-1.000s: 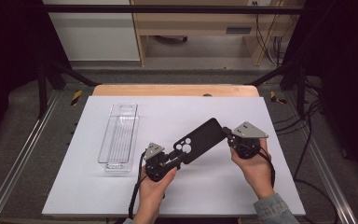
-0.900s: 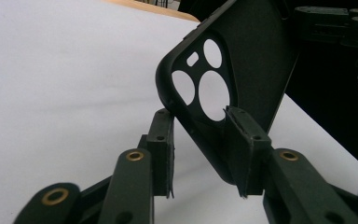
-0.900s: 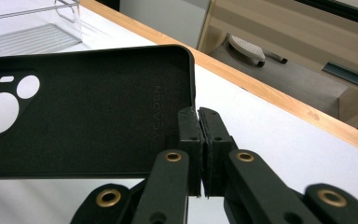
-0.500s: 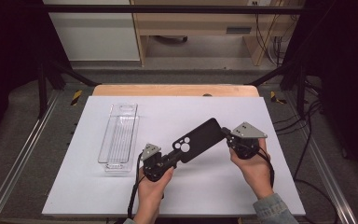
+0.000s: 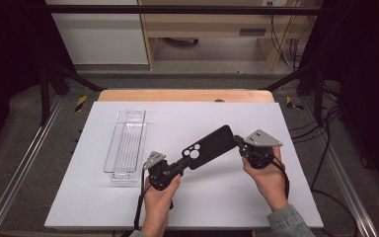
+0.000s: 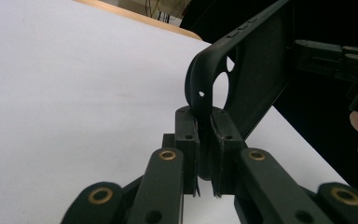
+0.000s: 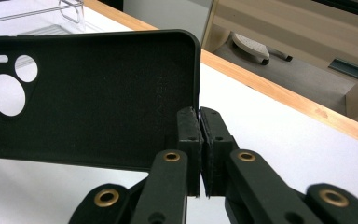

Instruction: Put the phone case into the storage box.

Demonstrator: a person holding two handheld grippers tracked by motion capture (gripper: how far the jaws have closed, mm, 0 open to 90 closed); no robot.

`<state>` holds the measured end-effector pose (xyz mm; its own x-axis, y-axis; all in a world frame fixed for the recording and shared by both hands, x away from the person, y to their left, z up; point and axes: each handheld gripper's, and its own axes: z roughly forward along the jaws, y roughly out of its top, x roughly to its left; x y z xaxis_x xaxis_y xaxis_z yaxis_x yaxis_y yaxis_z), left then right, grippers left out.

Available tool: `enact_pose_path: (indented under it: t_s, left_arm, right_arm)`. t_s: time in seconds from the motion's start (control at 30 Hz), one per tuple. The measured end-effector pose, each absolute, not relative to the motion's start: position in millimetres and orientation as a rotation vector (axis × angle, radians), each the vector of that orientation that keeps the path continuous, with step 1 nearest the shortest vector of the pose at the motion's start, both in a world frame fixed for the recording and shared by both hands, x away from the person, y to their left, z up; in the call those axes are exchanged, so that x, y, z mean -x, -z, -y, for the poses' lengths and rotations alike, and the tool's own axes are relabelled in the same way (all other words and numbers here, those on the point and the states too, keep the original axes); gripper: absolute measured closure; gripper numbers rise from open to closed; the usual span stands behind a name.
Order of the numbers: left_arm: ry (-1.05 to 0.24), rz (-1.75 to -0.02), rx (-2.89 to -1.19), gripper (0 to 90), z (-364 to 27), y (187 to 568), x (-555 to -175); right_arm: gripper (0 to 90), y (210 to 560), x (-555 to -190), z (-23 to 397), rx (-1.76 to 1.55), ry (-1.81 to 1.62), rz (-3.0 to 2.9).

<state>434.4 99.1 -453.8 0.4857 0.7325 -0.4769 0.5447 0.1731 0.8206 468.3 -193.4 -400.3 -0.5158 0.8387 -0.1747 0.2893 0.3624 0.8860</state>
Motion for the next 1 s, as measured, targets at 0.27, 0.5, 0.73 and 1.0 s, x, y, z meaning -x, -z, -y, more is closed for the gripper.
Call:
enact_pose_path:
  t_s: [0.27,0.5,0.73,1.0]
  left_arm:
    - [-0.221,-1.155,-1.474,84.0,-103.5,449.3,-433.8]
    - [-0.295,-1.158,-1.479,84.1,-114.8,441.7,-438.1]
    - [-0.378,-1.147,-1.504,84.1,-124.9,429.5,-444.4]
    - [-0.428,-1.120,-1.508,84.1,-137.7,409.1,-453.7]
  right_arm:
    - [87.6,403.7,-470.0,194.8,-0.989,-1.166,-1.998]
    - [70.7,402.2,-467.7,196.9,-0.982,-1.258,-1.988]
    - [34.0,407.3,-463.9,202.7,-1.013,-1.327,-1.910]
    - [17.3,416.9,-465.4,209.3,-1.035,-1.341,-1.886]
